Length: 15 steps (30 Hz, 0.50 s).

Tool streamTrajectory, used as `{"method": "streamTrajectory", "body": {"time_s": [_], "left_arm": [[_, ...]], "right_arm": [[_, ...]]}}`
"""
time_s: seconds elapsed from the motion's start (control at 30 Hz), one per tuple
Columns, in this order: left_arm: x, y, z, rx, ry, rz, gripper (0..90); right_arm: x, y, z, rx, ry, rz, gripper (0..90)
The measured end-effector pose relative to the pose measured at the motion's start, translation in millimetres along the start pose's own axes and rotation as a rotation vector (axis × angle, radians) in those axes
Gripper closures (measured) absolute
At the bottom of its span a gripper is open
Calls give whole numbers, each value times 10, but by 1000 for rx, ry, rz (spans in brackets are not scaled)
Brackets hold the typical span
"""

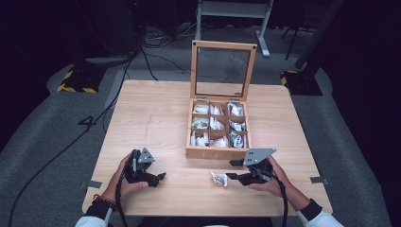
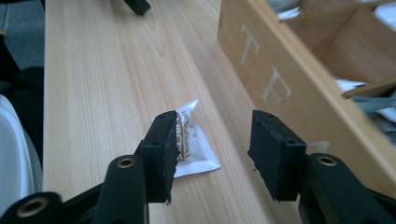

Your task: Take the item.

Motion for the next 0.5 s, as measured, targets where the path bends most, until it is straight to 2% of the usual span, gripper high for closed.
{"method": "streamTrajectory", "body": {"time_s": [0.03,0.1,0.17,0.27,0.37,0.43,0.5], "left_arm": [[-1,20,4,3,-3,12,198],[-4,67,21,20,-19,16,151],[-15,120,45,41,-24,17,184],[-62,215,70,55,-23,27,167],[-124,323,96,75,-7,15,166],[-161,421,110,95,-7,25,164],[-204,531,120,113,13,9,164]], "right_arm": [[14,16,40,12,-2,-2,495],[54,44,106,30,-23,-1,450],[110,78,190,55,-41,-10,426],[187,114,262,69,-70,-18,368],[235,150,315,84,-104,-22,320],[284,185,374,105,-126,-34,288],[351,205,430,116,-142,-46,266]]}}
Point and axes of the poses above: each handheld gripper's, and its own axes: z roughly backward along the jaws, y roughly out of its top, x roughly to its right, the point moved 6 cm from there along -z, roughly forward along the jaws, and after that the axes turned 2 degrees about -z, right-handed, at the moved point
